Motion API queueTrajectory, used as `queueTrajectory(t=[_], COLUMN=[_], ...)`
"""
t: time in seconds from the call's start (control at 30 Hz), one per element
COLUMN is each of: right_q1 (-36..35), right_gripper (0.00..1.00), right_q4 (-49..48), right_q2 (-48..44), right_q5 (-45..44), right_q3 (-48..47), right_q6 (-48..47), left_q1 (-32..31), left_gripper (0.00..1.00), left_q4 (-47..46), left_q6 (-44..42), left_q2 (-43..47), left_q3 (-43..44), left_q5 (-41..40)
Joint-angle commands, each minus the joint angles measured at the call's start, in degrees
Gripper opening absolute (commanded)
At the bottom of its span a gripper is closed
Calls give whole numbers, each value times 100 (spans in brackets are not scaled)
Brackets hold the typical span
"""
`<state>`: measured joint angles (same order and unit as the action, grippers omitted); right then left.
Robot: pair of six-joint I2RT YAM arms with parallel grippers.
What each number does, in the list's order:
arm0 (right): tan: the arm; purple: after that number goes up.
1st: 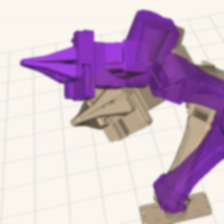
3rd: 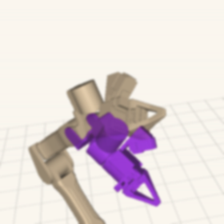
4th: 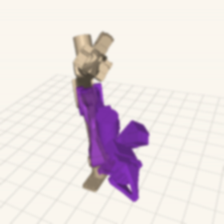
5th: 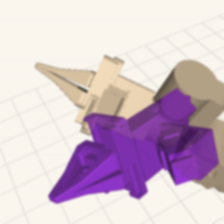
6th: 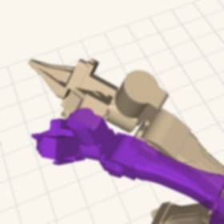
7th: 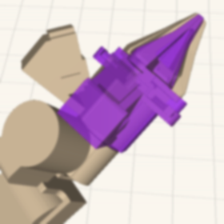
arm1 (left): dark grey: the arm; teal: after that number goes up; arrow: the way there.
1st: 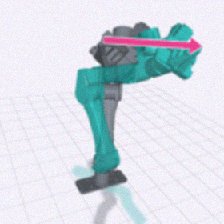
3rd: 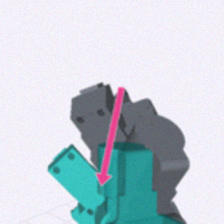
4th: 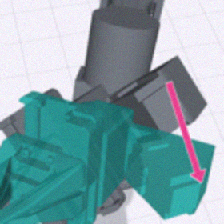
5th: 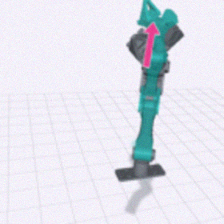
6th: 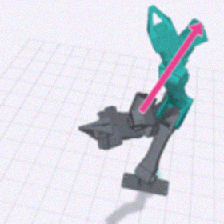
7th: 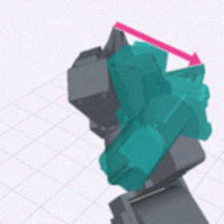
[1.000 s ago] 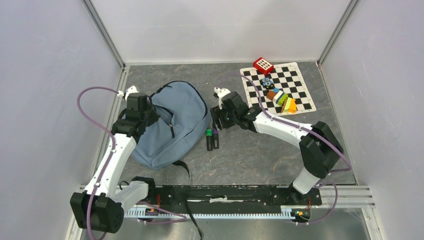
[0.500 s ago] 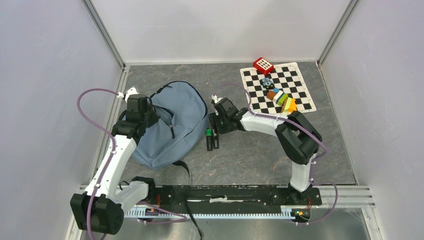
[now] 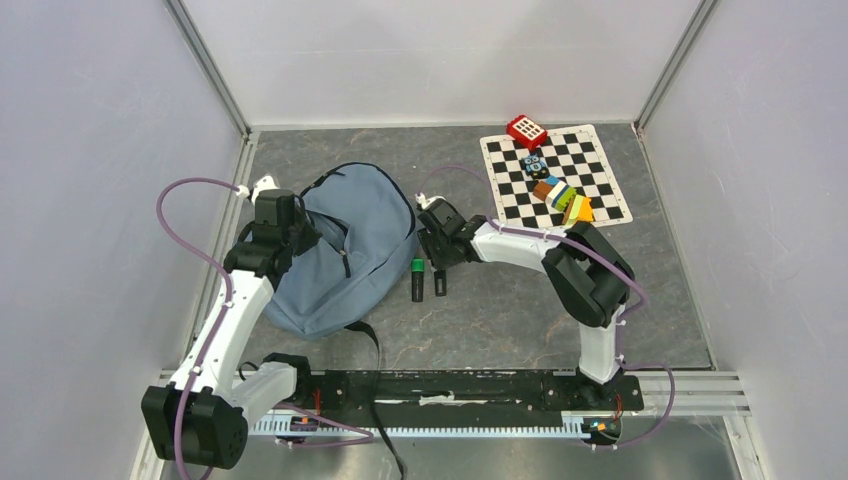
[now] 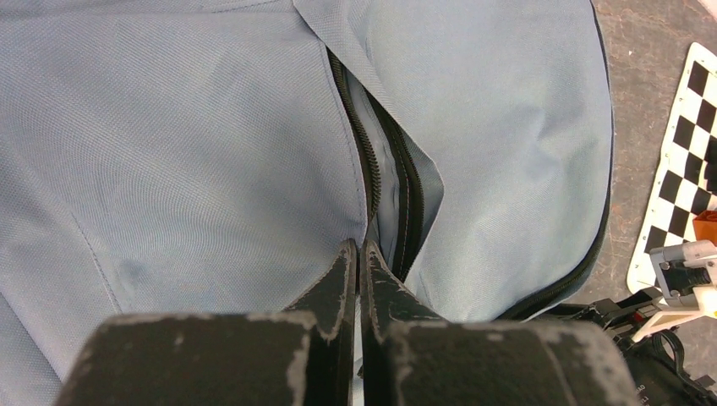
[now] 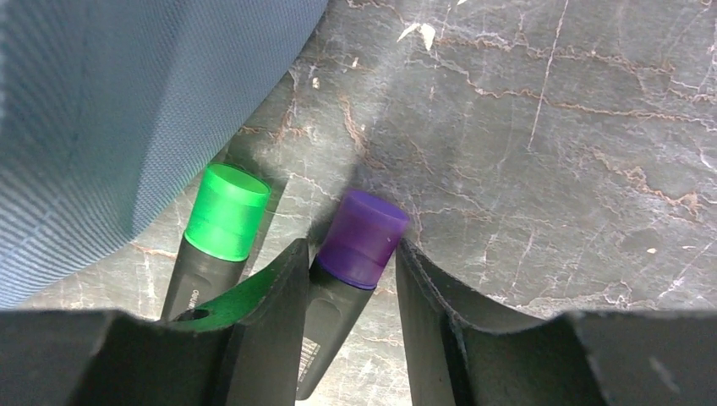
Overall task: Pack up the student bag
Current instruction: Pick up the stationery from the center of the board.
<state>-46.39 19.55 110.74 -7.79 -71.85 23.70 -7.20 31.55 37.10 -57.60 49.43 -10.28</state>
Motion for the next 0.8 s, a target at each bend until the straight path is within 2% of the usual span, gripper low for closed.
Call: queueTrajectory(t=[0.0,0.07,0.13,0.27,0.47,0.77], right_q1=[-89,-137,-143,-104,228,504], right_gripper=[47,46,41,25,1,0], right_q4=[248,345,421,553,509,-223], right_q2=[261,445,603,599,-40,-1167], right_q5=[-242,-207,-216,-552,-791,-329], right_q3=[-281,-441,-536,-732,-792,-818], right_q6=[-210,-276,-303,-436,-473,-766], left_q1=[3,7,6,8,8,8], left_gripper=[2,2,2,2,2,2], left_q4=[-254,-301,-350,-501,-586,-341], left_q6=[78,55,31,-111,-331,-355], left_q2=[-20,-14,15,54,259,534], left_q3=[14,1,-18,-103,-292,-447], left_q5=[112,186,258,622,1002,1231])
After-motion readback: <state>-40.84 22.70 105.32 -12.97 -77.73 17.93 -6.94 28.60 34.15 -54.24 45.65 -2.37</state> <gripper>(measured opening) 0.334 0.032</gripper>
